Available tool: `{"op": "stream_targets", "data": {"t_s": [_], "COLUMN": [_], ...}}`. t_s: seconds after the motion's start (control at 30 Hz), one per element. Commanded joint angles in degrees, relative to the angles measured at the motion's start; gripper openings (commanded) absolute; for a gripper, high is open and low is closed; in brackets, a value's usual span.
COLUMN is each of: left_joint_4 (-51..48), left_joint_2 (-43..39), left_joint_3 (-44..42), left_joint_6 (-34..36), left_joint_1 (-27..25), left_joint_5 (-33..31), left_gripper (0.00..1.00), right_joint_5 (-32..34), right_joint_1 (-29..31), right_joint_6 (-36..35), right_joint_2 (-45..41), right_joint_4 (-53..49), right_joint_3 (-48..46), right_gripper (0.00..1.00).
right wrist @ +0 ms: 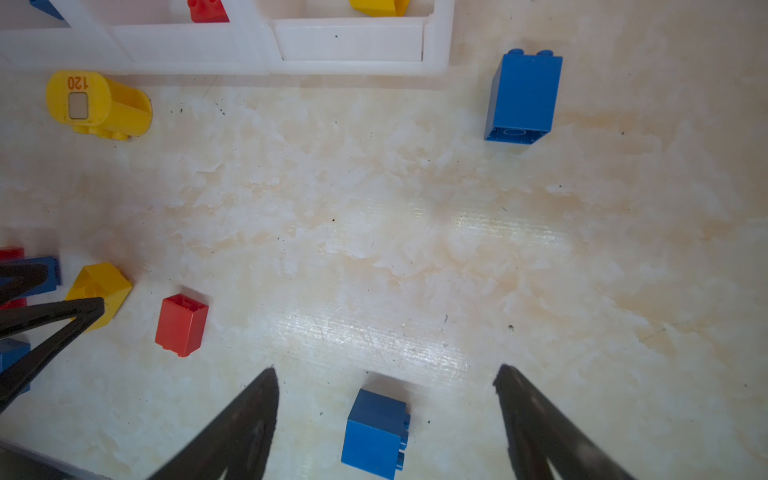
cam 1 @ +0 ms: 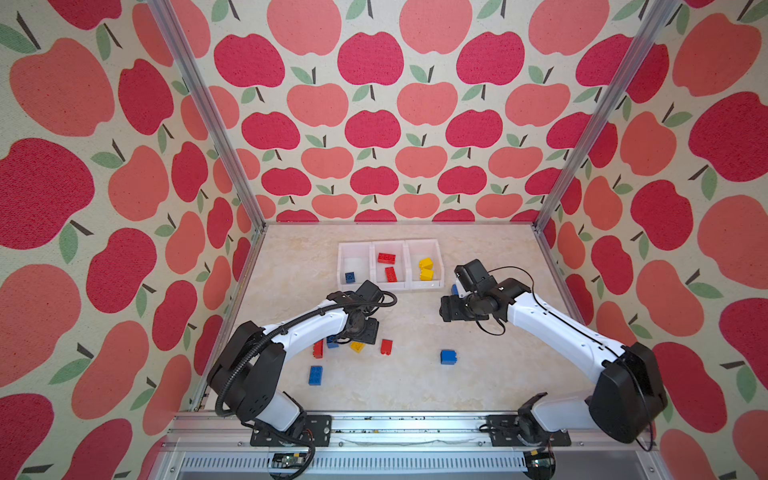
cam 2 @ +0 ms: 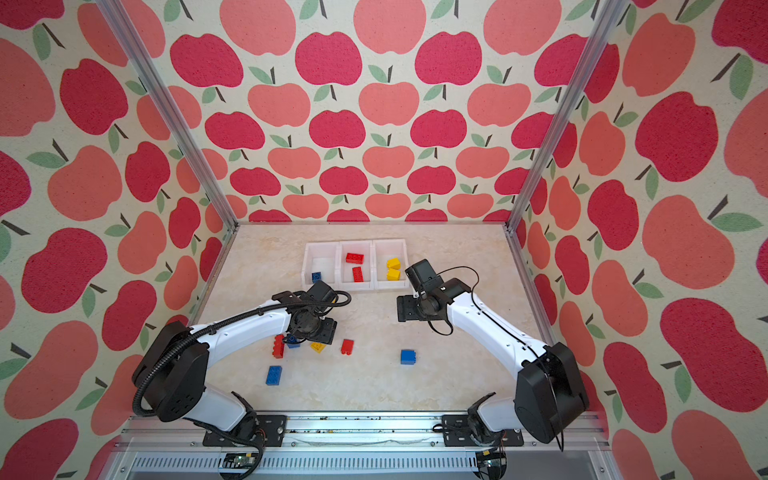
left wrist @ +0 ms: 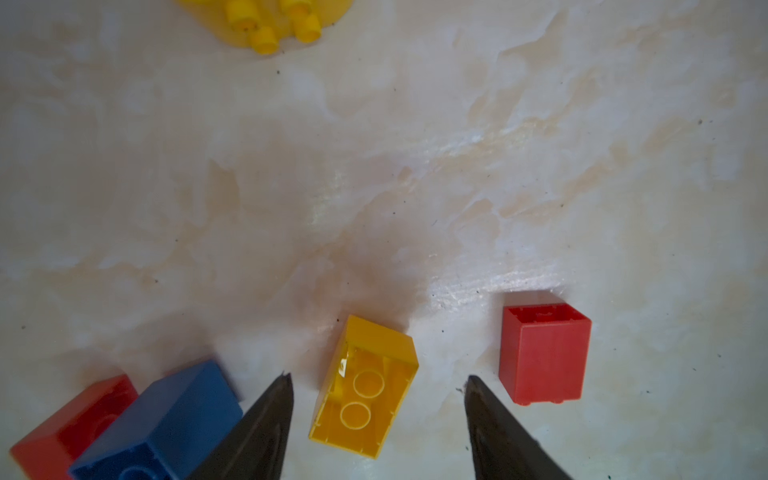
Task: Sort the legos into containers by color
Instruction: 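Lower the left gripper and close it on the yellow 2x4 brick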
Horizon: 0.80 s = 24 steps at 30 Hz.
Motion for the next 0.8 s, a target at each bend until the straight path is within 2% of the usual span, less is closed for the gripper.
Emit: {"op": "stream_targets", "data": {"t_s": [0.0, 0.27, 0.77], "left_joint_4": [-2.47, -2.13, -1.70], "left_joint_2": [1.65, 3.71, 5.72], "left_joint_3": [1.33, 1.15, 0.44], "left_joint_6": [0.90, 0.81, -0.70], "left_joint_1": [-0.46, -0.51, -0.45], "left_joint_5": [0.64, 0.91, -0.08], "left_gripper": [0.66, 0.62, 0.45], "right_joint_5": [-0.61, -0.70, -0.52], "right_joint_1": [-0.25, -0.55, -1.22], "right_joint_6": [1.52, 2.11, 3.08], "right_joint_2": [-1.92, -2.63, -4.21], "right_joint_4": [-1.13, -1.10, -0.78], "right_joint_3": [-1.06, -1.69, -3.25], "right_gripper": [0.85, 0.86, 0.86]}}
